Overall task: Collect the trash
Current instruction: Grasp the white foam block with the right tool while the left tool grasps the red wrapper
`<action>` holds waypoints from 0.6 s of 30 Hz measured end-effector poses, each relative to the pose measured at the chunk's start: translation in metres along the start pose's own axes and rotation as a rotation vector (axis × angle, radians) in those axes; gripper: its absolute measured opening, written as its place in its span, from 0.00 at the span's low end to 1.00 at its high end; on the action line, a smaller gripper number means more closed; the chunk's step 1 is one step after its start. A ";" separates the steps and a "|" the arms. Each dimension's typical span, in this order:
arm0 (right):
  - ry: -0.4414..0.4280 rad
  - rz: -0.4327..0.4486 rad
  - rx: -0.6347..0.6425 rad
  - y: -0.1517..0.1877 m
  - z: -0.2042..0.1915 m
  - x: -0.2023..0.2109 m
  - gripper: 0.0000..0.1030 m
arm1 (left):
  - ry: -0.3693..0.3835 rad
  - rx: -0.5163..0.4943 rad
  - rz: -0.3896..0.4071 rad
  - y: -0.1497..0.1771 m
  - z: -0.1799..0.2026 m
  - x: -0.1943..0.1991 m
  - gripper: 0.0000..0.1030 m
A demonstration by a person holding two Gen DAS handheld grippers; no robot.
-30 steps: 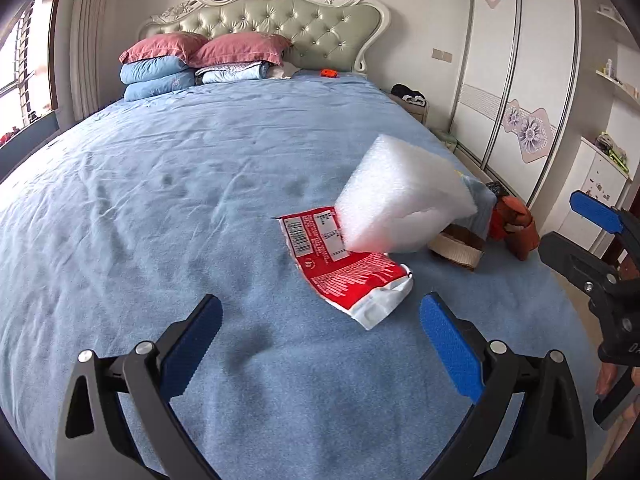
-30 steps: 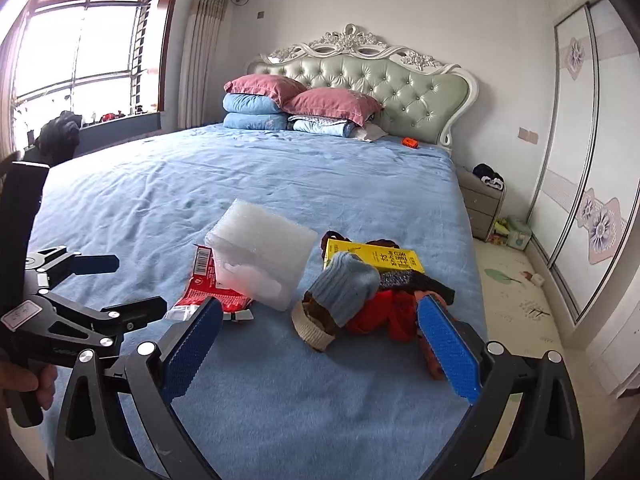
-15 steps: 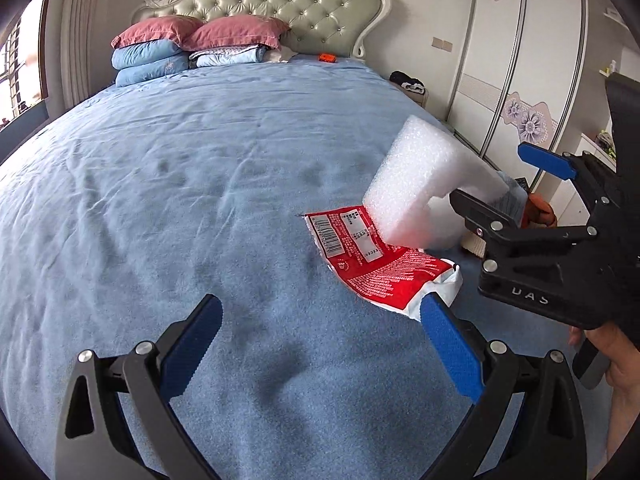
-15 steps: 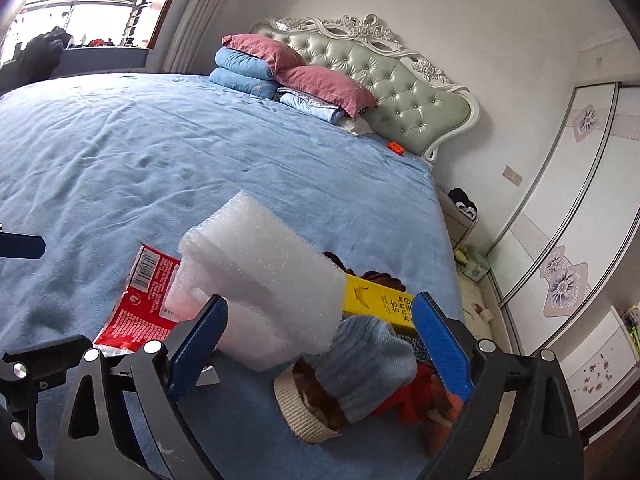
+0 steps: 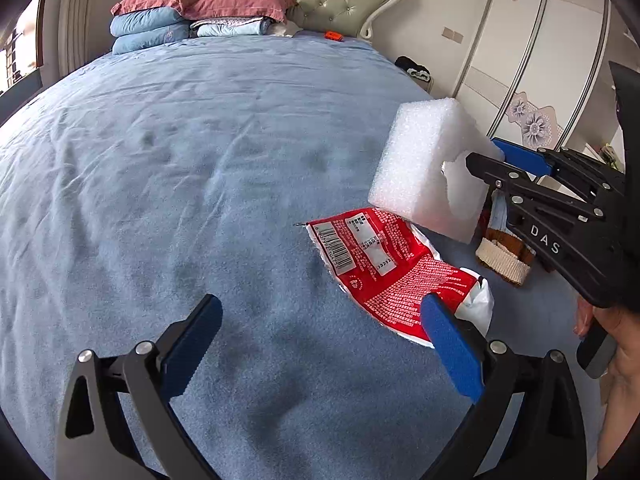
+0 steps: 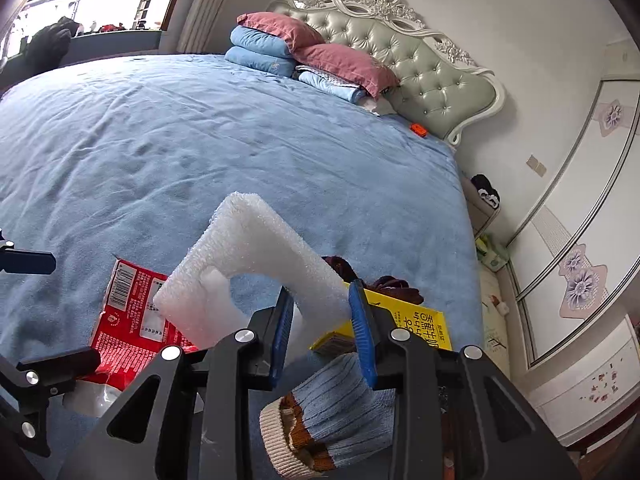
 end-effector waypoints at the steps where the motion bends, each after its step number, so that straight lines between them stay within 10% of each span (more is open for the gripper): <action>1: -0.014 -0.003 0.007 0.000 0.002 -0.001 0.28 | 0.003 0.000 -0.004 0.000 0.001 -0.002 0.96; 18: -0.056 -0.100 0.119 -0.012 0.004 -0.030 0.24 | 0.033 -0.018 -0.079 -0.016 0.013 -0.032 0.96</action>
Point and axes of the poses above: each gripper's, at about its wrist camera, not at the fingertips, and x roughly against the way its jaws point, z to its right, y to its underside, the point moved 6 cm from there along -x, roughly the way its jaws point, and after that the axes turned 2 degrees about -y, right-handed, at the moved point
